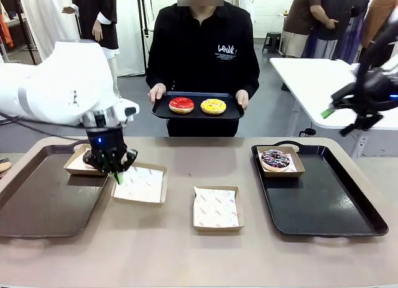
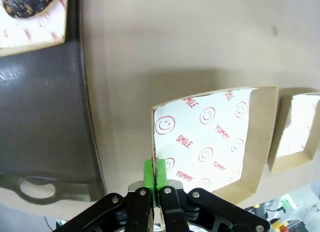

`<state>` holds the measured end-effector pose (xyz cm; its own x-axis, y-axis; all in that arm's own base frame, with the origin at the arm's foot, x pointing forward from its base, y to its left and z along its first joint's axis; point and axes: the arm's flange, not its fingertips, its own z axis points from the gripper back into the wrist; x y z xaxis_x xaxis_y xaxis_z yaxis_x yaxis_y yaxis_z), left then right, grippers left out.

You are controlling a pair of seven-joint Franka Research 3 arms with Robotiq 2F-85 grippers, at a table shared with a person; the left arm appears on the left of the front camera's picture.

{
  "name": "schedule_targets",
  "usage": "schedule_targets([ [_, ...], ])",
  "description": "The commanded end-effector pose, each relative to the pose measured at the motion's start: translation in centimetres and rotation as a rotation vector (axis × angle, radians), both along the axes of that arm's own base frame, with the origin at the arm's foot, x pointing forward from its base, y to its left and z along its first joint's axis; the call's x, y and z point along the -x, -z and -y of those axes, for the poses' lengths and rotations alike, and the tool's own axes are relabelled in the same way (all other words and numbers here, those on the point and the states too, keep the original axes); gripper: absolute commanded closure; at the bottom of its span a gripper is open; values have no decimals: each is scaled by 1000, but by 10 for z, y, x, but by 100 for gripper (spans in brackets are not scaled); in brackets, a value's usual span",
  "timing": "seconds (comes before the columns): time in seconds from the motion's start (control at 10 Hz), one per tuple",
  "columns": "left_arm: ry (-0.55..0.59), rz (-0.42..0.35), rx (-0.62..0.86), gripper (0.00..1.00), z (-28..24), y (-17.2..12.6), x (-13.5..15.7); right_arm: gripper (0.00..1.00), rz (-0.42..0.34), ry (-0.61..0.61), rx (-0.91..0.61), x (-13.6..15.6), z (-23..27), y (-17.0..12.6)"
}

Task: Individually package the donuts and arrange them on the tray.
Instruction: Place the picked Paper togo box on the Handle tray while simultaneously picking up another Paper togo box from the table with the other hand.

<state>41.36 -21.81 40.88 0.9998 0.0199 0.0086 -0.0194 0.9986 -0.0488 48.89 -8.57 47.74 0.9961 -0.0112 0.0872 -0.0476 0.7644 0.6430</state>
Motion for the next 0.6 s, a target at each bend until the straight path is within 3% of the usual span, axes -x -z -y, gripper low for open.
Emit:
schedule_targets([
  [0.0, 15, 7, 9, 100, -1, -32, -16, 0, -10, 46, -122, 34, 41, 9],
  [0.2, 1, 39, 7, 100, 5, -67, -38, 0, 57, 129, -223, 72, 85, 12],
  [0.5, -4, 66, 17, 100, 9, -94, -75, 0, 106, 219, -346, 111, 123, 42],
])
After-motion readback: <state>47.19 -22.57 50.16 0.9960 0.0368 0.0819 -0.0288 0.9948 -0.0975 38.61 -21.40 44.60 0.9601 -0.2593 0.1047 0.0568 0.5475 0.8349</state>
